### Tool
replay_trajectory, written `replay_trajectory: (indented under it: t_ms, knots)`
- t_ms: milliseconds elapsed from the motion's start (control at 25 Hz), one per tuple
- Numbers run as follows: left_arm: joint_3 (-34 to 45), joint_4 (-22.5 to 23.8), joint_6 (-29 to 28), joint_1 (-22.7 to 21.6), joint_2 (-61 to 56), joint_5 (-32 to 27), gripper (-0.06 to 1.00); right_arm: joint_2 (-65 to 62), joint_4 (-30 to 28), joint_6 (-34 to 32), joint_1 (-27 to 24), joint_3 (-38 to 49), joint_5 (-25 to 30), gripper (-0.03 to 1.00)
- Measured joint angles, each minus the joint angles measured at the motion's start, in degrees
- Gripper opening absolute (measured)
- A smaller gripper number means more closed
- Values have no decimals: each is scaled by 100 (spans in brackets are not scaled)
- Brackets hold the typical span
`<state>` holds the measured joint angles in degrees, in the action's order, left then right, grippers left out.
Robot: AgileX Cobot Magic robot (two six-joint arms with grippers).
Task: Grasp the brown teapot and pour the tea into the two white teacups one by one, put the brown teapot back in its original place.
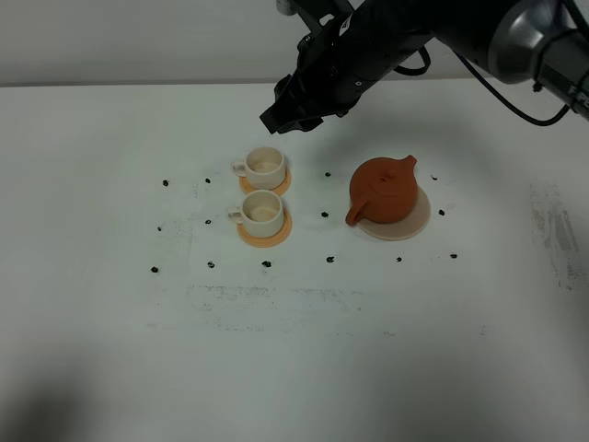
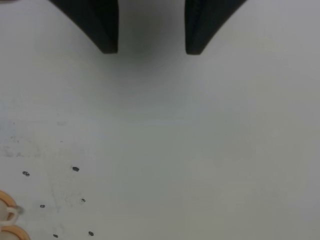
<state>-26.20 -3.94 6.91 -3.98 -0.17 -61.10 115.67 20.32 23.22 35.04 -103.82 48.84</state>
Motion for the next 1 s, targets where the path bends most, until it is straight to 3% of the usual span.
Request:
replay_trajectory:
  t_ms: [280,600,800,1000]
  knots:
    - [0,0,0,0,0,0,35,-556,341,-392,360,1917,-2259,44]
    - [0,0,0,0,0,0,35,-504,538,-595,508,3319,-3917,42]
    - [0,0,0,0,0,0,35,-211,665,-601,508,3429,-4337,41]
    - [0,0,0,0,0,0,35,44,846,-601,508,3436,-4372,40]
